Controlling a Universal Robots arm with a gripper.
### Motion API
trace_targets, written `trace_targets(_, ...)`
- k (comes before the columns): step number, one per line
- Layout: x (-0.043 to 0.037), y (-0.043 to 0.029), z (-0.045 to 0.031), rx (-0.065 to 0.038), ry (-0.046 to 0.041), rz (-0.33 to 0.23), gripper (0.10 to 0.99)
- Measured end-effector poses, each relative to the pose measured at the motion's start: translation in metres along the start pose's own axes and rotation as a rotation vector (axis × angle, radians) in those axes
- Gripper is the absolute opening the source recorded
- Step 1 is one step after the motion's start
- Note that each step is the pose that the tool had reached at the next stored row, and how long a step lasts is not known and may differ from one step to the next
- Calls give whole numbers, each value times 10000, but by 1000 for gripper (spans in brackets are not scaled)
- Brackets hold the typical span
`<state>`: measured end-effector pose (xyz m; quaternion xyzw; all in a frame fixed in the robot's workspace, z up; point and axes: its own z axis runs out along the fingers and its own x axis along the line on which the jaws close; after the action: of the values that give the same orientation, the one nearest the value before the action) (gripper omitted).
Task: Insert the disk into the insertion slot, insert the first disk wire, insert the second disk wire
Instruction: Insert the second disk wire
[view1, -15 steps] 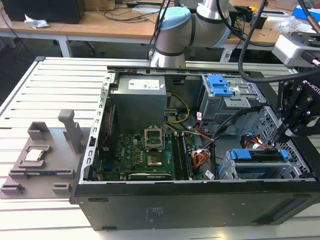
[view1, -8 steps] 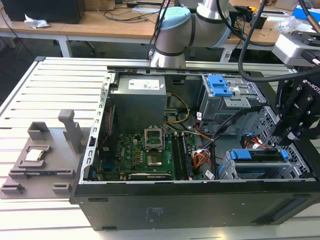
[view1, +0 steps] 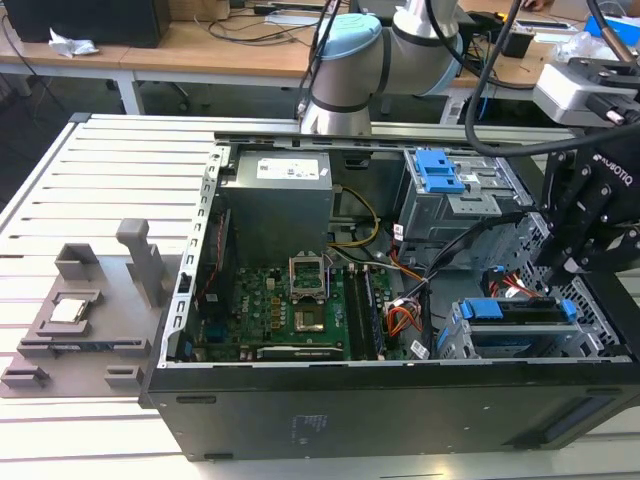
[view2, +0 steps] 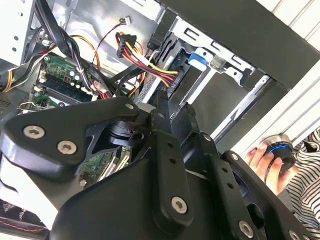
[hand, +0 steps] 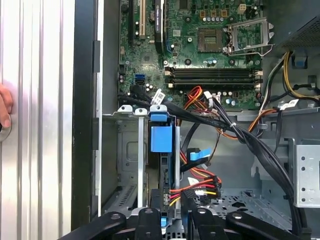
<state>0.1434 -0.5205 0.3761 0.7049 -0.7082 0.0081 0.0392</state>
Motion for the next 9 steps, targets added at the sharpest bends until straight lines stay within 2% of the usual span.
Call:
trace_targets(3, -37, 72, 1, 0, -1, 1, 302)
trace_targets(9, -89, 155, 5, 0, 0, 0, 302)
